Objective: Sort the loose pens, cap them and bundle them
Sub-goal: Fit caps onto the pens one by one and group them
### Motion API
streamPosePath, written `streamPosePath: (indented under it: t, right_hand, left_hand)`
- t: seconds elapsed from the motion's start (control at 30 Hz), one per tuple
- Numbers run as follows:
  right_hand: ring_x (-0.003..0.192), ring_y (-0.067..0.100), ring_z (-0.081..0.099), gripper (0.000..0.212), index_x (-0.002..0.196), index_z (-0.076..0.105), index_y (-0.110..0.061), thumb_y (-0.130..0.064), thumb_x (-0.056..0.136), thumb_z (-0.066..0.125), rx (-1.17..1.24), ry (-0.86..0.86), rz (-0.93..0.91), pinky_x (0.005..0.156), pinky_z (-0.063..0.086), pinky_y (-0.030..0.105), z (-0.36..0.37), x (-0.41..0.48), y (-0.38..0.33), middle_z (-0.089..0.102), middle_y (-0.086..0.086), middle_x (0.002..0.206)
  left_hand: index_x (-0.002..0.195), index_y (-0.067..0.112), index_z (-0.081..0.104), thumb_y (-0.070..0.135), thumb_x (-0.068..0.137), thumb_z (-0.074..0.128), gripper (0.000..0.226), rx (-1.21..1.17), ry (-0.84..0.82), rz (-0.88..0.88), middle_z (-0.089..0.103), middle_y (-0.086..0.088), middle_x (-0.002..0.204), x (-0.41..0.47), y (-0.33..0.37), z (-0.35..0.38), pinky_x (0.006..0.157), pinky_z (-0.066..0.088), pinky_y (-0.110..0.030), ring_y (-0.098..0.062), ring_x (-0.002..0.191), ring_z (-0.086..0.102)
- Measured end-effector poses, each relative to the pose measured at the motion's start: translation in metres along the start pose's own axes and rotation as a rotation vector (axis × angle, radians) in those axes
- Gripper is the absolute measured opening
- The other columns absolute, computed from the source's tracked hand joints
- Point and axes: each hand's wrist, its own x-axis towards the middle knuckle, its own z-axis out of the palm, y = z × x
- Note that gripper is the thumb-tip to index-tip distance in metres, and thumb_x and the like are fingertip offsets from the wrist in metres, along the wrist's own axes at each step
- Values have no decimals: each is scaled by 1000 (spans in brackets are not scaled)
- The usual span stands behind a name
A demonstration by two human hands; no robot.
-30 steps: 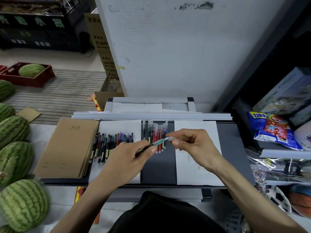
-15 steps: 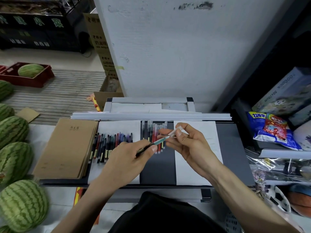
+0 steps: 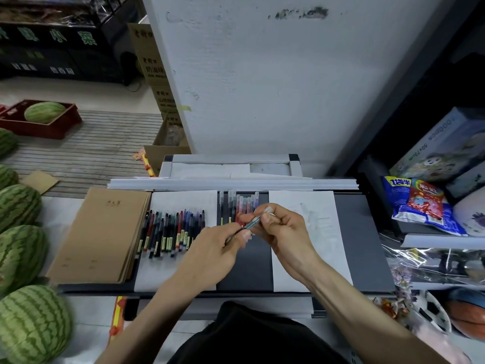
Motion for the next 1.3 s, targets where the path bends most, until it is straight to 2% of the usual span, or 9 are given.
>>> streamPosePath:
  t: [0.1,0.2,0.37,0.5,0.63,0.83,0.9,1.1,1.3]
  right_hand:
    - [110,33,73,24,100,68,-4,-3,109,46,-8,-10,39,94,58,34,-4,5,3,76,22,112]
    - [114,29,71,23,108,69,-1,-11,109,48,-18,-60,99,103,56,39,-5,6,15,76,18,118]
    - [110,34,72,30,110,72,5,-18,108,54,-7,132,230,102,56,40,-9,14,49,76,22,111]
    - [87,29,78,30,105,68,2,-25,108,54,20,299,370,77,65,39,-28,38,62,78,23,101]
    - [76,25,79,26,100,69,-3,-27,106,60,-271,396,448,62,62,34,-56,77,64,80,15,85]
    - [64,24,77,24,81,75,0,-20,94,68,-835,404,422,75,66,40,-73,116,70,76,4,66]
    - [68,24,76,26,76,75,-1,-22,90,69,-964,394,406,76,65,37,-70,121,73,76,6,68]
    - [76,24,75,33,85,75,1,-31,89,75,-1075,342,396,79,63,37,-61,126,84,76,13,75]
    - [83,29,73,19,87,77,1,-14,88,65,-1243,264,310,73,60,37,-65,118,81,76,16,84]
  left_hand:
    - [74,32,59,39,108,52,35,-77,-10,-10,57,20,63,3,-5,5,56,32,-22,-8,55,46]
    - [82,26,69,50,104,49,38,-151,2,-30,61,3,65,9,-12,14,61,42,-32,-7,56,48]
    - [118,33,73,49,106,51,29,-82,-112,-74,75,-5,92,21,-32,30,65,50,-33,-10,64,60]
    - [76,23,55,41,106,50,36,92,-179,-146,59,0,68,21,-58,33,61,43,-36,-21,64,57]
    - [89,22,62,35,101,50,22,321,-45,-339,66,1,77,21,-95,20,61,48,-34,-20,68,61]
    - [71,16,44,24,91,57,25,425,53,-547,56,-3,67,35,-135,7,49,34,-29,-22,60,54]
    - [68,15,43,25,91,59,30,430,40,-551,59,-4,66,38,-140,9,50,39,-30,-22,58,55]
    - [69,16,46,31,96,59,34,463,19,-516,60,-5,70,54,-139,25,61,50,-35,-28,69,62]
    - [96,12,61,25,95,61,13,576,-21,-499,65,-7,92,71,-133,29,65,49,-34,-31,88,68]
